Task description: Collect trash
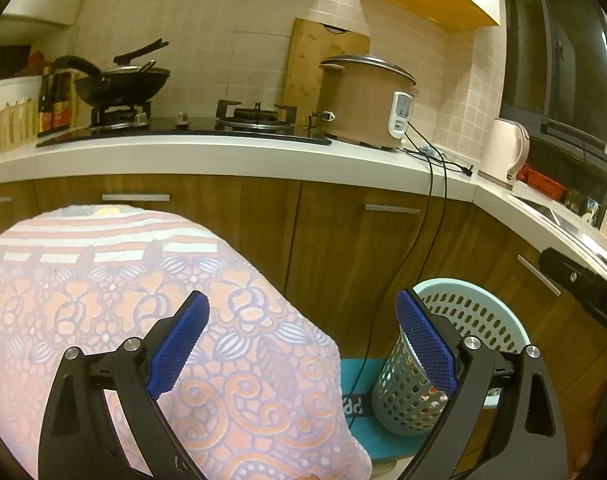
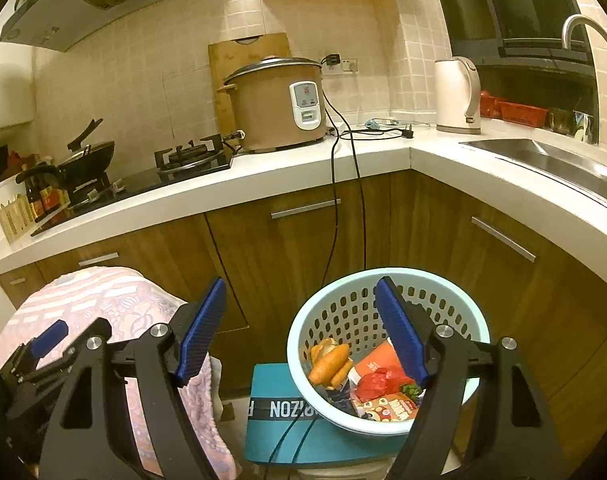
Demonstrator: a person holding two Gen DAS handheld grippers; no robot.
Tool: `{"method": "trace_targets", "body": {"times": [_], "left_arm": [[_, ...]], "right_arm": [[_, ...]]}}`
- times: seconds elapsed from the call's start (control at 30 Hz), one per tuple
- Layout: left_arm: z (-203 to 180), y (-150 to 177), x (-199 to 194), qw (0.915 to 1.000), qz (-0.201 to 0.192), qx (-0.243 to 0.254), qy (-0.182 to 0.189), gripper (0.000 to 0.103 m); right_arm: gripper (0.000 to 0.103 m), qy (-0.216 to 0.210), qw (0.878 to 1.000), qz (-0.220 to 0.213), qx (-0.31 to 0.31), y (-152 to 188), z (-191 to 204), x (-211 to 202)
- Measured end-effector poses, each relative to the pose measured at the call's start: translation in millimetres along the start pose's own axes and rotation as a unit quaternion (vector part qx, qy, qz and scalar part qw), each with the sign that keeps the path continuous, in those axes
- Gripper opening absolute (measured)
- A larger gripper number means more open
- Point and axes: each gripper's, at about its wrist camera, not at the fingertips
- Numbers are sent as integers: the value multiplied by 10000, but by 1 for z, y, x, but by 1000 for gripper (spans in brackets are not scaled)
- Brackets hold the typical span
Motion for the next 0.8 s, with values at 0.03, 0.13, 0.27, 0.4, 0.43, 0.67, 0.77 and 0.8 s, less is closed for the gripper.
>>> {"method": "trace_targets", "body": {"times": [0.03,0.13,0.27,0.4,0.43,0.67,0.77,0.8], "left_arm": [[1,0,0,10000,0,-14,-1,92],[0,0,1,10000,2,26,8,92],[-4,0,0,9999,-12,133,50,92],[-6,0,0,9999,-14,158,56,92],[-7,0,0,9999,-12,155,50,92],[-8,1,0,9998,-25,191,39,92],[-9,1,-1,9998,-39,216,36,92],[-9,1,-1,9997,-43,225,33,92]], "right_arm": [[73,3,10000,8,-4,0,0,0],[73,-3,10000,17,28,-1,-1,0],[73,30,10000,8,-18,-1,0,0],[73,-15,10000,81,57,1,-2,3],[73,-2,10000,86,45,2,-2,3],[73,13,9999,98,-22,5,0,5],[73,23,9999,109,-39,6,0,7],[73,27,9999,116,-40,6,0,7]]}}
Point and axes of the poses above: each gripper's, at about its wrist camera, not at the fingertips, and x roughly the way its jaws point, z to its left, y to its underside, and after that the axes turned 13 degrees about -z, right-handed
